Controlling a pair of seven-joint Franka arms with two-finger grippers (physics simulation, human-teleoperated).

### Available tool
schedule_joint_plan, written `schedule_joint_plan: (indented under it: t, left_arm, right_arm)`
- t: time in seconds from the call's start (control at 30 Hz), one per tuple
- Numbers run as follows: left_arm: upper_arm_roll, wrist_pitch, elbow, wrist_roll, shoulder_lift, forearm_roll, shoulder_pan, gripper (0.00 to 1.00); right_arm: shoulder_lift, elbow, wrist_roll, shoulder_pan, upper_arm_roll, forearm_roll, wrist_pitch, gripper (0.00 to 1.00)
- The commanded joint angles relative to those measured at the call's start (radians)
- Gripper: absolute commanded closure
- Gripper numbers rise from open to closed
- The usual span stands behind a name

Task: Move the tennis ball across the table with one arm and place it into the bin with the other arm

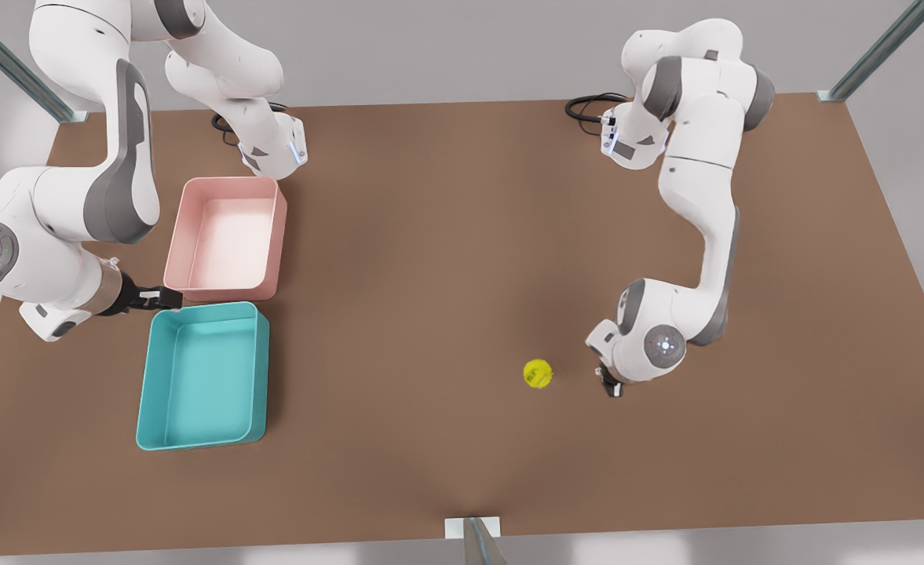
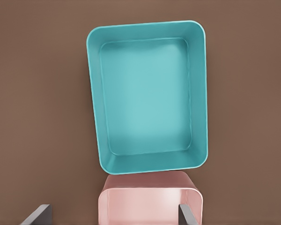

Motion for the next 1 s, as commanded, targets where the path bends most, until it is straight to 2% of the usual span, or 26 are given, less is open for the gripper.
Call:
schedule_joint_plan:
  t: [0.0,0.03,0.07,0.1,0.13,0.17,0.2,0.27,0.3,0.37,0.4,0.57,0.8,0.97]
  left_arm:
    - [0.003,-0.106,0.011,-0.824,-0.005,-0.001,0.009,0.79]
    - [0.008,-0.323,0.118,-1.073,-0.014,0.153,0.021,0.50]
    - [0.029,-0.527,0.132,-1.145,-0.085,0.238,0.038,0.00]
    - [0.061,-0.598,0.138,-1.503,-0.203,0.108,0.043,0.00]
    - [0.066,-0.691,0.101,-1.528,-0.376,0.060,0.084,0.00]
    - [0.086,-0.728,0.106,-1.495,-0.416,0.048,0.086,0.00]
    - [0.143,-0.751,0.109,-1.458,-0.418,-0.056,0.090,0.00]
    - [0.143,-0.742,0.111,-1.458,-0.422,-0.044,0.119,0.00]
    - [0.140,-0.737,0.097,-1.484,-0.427,0.017,0.121,0.00]
    - [0.140,-0.726,0.097,-1.518,-0.436,0.014,0.144,0.00]
    - [0.140,-0.762,0.097,-1.513,-0.427,0.008,0.149,0.00]
    - [0.138,-0.786,0.100,-1.513,-0.430,0.016,0.149,0.00]
    - [0.137,-0.788,0.100,-1.512,-0.431,0.019,0.147,0.00]
    - [0.137,-0.789,0.100,-1.512,-0.431,0.019,0.144,0.00]
  right_arm:
    - [0.000,0.000,0.002,0.000,0.000,0.001,0.000,0.00]
    - [0.014,0.013,0.002,0.002,0.000,0.003,0.006,0.00]
    - [0.041,0.037,0.002,0.008,0.005,0.014,0.007,0.00]
    - [0.087,0.074,0.043,0.017,0.008,0.047,0.021,0.00]
    - [0.156,0.151,0.172,0.058,0.008,0.074,0.021,0.00]
    - [0.224,0.229,0.243,0.106,0.009,0.087,0.023,0.00]
    - [0.311,0.280,0.368,0.179,0.009,0.084,0.065,0.00]
    - [0.373,0.275,0.497,0.262,0.009,0.083,0.184,0.00]
    - [0.403,0.272,0.534,0.282,0.009,0.083,0.239,0.00]
    - [0.449,0.257,0.546,0.302,0.009,0.078,0.346,0.00]
    - [0.462,0.188,0.543,0.308,0.008,0.067,0.429,0.00]
    - [0.439,0.066,0.536,0.310,0.009,-0.040,0.443,0.00]
    - [0.442,0.054,0.522,0.304,0.008,-0.055,0.441,0.00]
    - [0.440,0.033,0.352,0.295,0.006,-0.075,0.441,0.00]
